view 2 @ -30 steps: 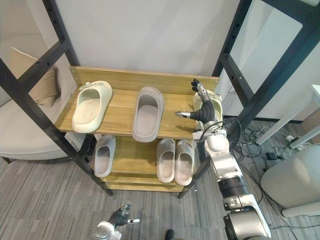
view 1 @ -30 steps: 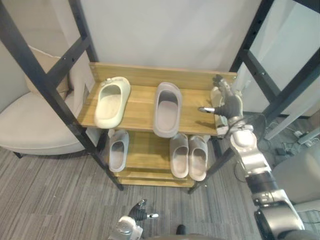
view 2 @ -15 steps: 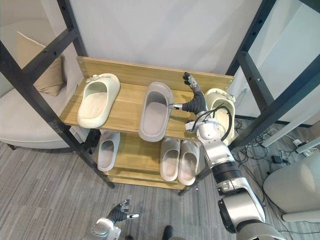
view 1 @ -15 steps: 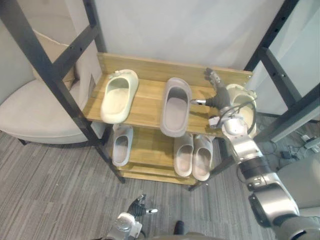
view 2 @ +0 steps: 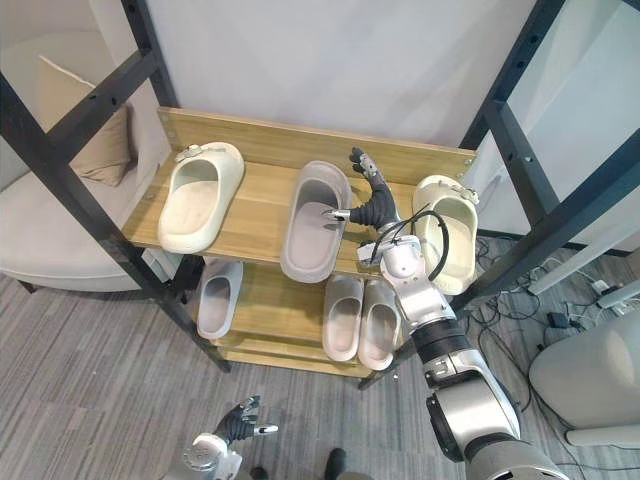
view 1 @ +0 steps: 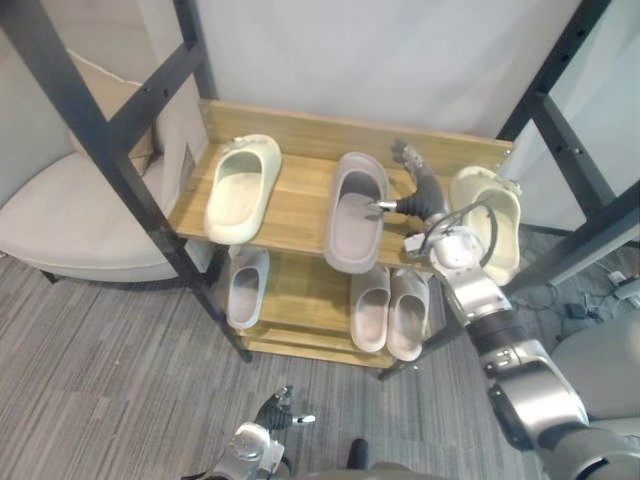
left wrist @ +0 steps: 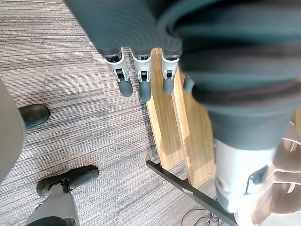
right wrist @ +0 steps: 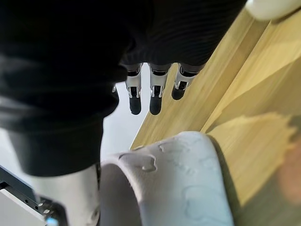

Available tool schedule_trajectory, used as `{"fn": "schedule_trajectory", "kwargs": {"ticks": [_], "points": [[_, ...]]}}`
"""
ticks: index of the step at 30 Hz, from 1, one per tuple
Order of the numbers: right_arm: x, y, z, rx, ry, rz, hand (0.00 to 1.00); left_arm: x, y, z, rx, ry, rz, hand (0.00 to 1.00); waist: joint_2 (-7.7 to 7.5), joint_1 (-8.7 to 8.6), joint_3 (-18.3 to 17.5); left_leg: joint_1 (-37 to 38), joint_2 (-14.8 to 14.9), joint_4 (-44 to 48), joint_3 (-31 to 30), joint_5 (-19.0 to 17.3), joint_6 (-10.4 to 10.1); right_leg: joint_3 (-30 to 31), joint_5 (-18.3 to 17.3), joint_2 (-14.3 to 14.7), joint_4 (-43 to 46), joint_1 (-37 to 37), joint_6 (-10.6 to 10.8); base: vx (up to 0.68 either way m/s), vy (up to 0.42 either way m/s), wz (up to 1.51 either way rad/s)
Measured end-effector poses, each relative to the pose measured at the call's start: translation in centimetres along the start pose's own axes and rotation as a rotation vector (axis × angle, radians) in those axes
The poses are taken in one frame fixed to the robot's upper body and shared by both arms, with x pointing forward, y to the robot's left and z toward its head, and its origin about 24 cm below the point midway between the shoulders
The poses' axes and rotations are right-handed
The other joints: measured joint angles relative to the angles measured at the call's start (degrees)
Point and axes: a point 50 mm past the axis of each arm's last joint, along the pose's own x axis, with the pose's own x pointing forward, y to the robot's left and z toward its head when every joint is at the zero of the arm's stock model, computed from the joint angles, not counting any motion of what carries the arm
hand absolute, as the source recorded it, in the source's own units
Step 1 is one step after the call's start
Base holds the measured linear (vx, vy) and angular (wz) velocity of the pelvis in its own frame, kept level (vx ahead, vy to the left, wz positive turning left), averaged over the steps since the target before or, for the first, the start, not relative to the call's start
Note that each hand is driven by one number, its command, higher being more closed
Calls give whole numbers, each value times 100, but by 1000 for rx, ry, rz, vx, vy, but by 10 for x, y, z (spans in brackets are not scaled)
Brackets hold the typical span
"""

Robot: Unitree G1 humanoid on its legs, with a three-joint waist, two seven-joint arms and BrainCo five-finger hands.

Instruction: Organize the slippers on the shoe rack

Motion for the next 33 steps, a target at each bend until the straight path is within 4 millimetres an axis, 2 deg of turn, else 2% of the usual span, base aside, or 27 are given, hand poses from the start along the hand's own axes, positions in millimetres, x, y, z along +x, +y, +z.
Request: {"fn": "schedule_trajectory", "kwargs": {"ticks": [7,13,14,19,20,24,33], "points": [[6,3,-9,-37,61,3,0,0,3,2,-24,-8,15,0,-8,91,13,-63,3,10,-54,0,0,-7,-7,-5,1,-4,7,1,-13,3],[20,0,0,-68,53,-19,0,1,6,6,-43,-26,41,0,-22,96,165,-157,-23,87,-152,0,0,-95,-36,-40,19,-8,37,6,-20,8],[21,-1,2,-70,50,-26,100,1,6,6,-49,-28,44,0,-24,96,179,-159,-28,92,-176,0,0,-119,-49,-47,24,-9,44,-2,-32,14],[27,-4,4,-72,52,-54,100,1,8,10,-68,-43,52,0,-40,133,274,-169,-13,87,-187,11,-18,-136,-82,-45,101,-40,33,-18,-29,2],[28,-11,4,-58,59,-92,100,1,9,11,-85,-49,59,0,-51,198,279,-223,-8,82,-188,30,-37,-128,-92,-46,163,-120,32,-32,-30,1],[41,-16,13,-62,56,-111,100,2,11,14,-90,-58,63,0,-81,200,370,-280,-10,38,-209,116,-69,-146,-91,-51,216,-216,30,-24,-29,2],[41,-23,13,-5,62,-142,100,3,13,15,-120,-59,74,0,-129,205,398,-258,4,-121,-308,238,-111,-226,-87,-23,203,-222,22,1,-27,5]]}}
